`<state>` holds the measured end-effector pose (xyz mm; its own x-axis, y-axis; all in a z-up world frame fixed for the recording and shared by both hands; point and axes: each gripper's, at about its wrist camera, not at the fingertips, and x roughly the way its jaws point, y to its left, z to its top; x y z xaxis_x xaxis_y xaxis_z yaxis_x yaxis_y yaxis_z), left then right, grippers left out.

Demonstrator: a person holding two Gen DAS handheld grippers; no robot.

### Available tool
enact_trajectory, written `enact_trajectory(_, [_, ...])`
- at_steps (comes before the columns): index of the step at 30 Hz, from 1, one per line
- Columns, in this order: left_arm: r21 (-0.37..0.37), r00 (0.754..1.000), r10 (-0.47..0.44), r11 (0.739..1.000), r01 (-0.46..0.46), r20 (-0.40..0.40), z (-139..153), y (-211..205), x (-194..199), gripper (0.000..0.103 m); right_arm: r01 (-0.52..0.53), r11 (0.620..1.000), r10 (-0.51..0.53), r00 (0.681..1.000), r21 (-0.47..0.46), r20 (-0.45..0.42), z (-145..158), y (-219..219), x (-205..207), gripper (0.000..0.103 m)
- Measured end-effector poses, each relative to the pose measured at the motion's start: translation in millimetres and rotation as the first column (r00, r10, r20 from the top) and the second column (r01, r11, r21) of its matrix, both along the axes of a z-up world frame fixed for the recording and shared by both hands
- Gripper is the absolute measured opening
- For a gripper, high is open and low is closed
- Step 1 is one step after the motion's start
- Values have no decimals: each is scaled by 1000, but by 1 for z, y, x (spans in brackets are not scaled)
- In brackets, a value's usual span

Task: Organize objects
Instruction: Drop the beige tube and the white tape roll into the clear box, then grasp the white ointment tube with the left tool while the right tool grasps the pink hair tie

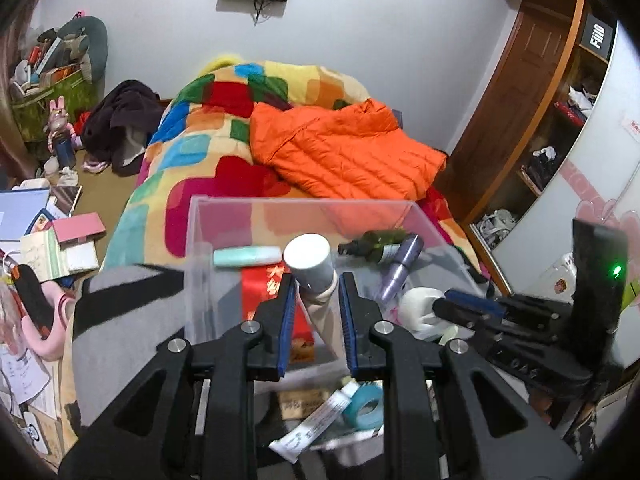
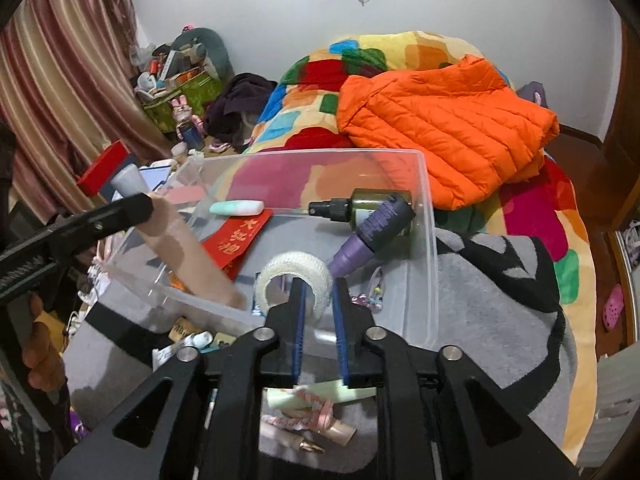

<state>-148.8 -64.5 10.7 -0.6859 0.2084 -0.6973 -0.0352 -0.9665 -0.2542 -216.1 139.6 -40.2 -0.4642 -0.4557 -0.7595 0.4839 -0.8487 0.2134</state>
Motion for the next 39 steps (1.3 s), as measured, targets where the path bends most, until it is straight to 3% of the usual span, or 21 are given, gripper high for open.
enact_trajectory(4, [-5,1000,-3,1000,3,14,-3,-3,11,20,-7,1000,7,1000,6,-19,6,3,8,27])
enact_trajectory(7, [-25,1000,-8,1000,8,13,-1,-2,21,29,-9,1000,9,1000,-4,-30,12,7,14,27])
enact_trajectory(9, [-51,1000,-12,999,12,-1,3,0,31,40,-12,1000,12,999,-10,-42,17,11,19,27])
enact_trajectory(15, [-113,999,-25,993,22,-28,9,6,52,51,-21,999,19,997,-24,-81,29,22,40,27])
enact_trajectory(21, [-125,999,-38,991,36,-12,2,8,69,58,-13,1000,12,998,-18,-60,18,32,53,27])
enact_trajectory(30, [-117,990,-52,991,67,128,-47,9,68,58,-4,1000,5,998,-16,61,-24,35,54,27])
enact_trajectory(39, [-120,973,-106,984,133,206,-77,27,46,58,-3,1000,4,995,-7,97,-42,24,50,27])
